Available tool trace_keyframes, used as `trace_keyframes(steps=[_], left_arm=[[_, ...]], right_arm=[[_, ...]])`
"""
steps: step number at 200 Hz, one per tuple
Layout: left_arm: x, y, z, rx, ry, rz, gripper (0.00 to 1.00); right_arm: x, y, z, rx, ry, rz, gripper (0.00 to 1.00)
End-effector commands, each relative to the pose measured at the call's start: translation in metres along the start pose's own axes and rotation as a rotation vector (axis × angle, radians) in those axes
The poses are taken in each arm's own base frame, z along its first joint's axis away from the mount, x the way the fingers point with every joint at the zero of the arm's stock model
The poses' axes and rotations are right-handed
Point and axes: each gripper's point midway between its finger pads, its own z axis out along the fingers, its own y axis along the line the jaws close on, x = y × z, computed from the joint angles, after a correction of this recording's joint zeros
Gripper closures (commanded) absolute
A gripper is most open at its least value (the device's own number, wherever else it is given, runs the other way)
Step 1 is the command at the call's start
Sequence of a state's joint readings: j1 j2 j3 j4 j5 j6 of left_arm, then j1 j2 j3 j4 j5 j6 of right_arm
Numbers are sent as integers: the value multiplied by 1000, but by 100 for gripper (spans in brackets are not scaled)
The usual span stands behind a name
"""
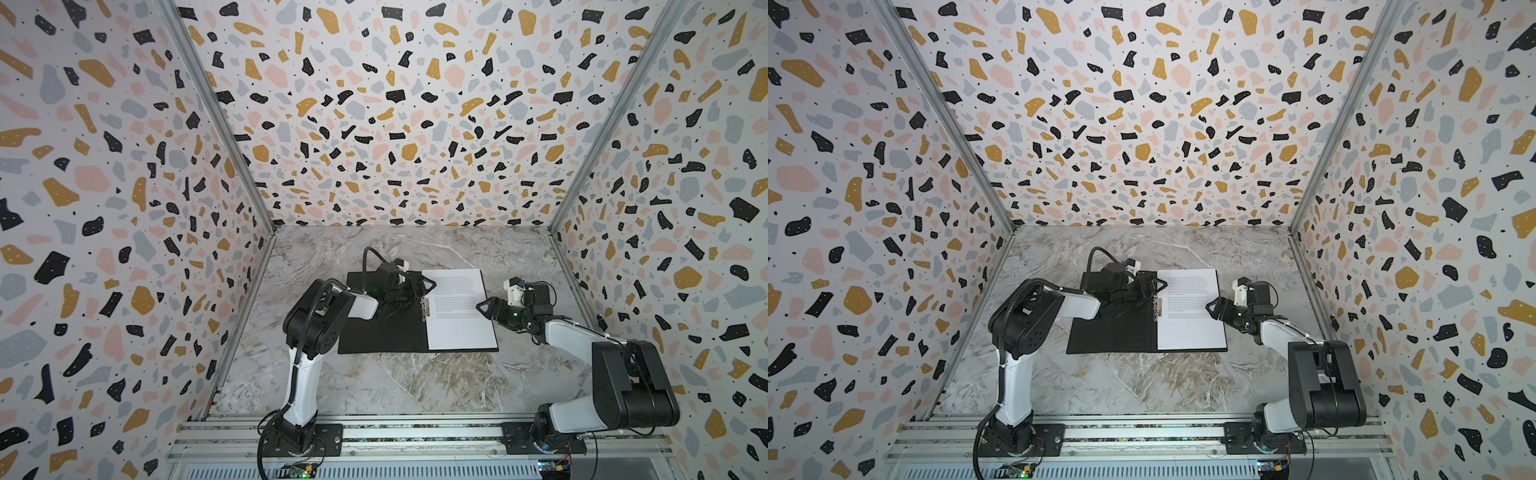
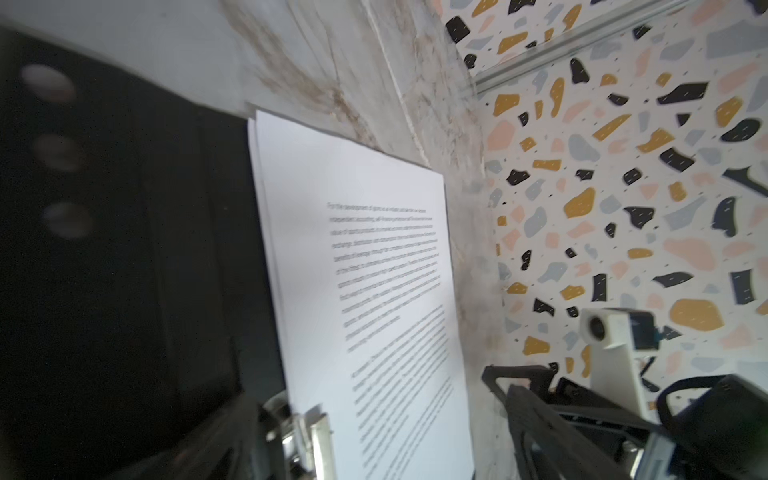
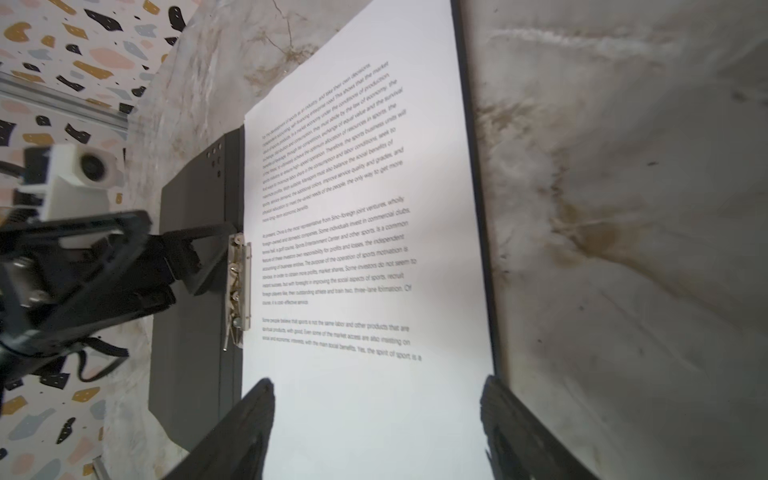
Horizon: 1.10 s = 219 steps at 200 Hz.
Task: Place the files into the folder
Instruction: 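Open the right gripper and pull it back away from the clip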
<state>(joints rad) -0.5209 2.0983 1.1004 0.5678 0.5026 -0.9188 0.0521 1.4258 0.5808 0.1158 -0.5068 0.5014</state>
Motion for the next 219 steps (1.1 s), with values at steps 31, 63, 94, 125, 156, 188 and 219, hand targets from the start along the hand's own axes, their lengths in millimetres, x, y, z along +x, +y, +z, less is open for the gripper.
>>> trace_keyframes(steps=[31, 63, 94, 125, 156, 188, 219], left_arm=[[16, 45, -6, -200, 58, -9, 0], [7, 36, -9, -211, 51, 30, 0], [-5, 23, -13, -209, 28, 64, 0], [-6, 20, -22, -232, 25, 76, 0], [-3, 19, -30, -245, 23, 79, 0], [-1, 23, -41, -278, 11, 88, 0], [9, 31, -54, -326, 20, 90, 0]], right_arm=[[6, -9, -5, -11, 3, -17, 14], [14, -12, -2, -19, 25, -5, 13], [25, -19, 2, -17, 53, 25, 13], [30, -22, 2, -33, 65, 48, 13], [37, -24, 3, -48, 84, 69, 15], [49, -25, 4, -70, 108, 105, 16], [56, -25, 3, -76, 114, 129, 17]])
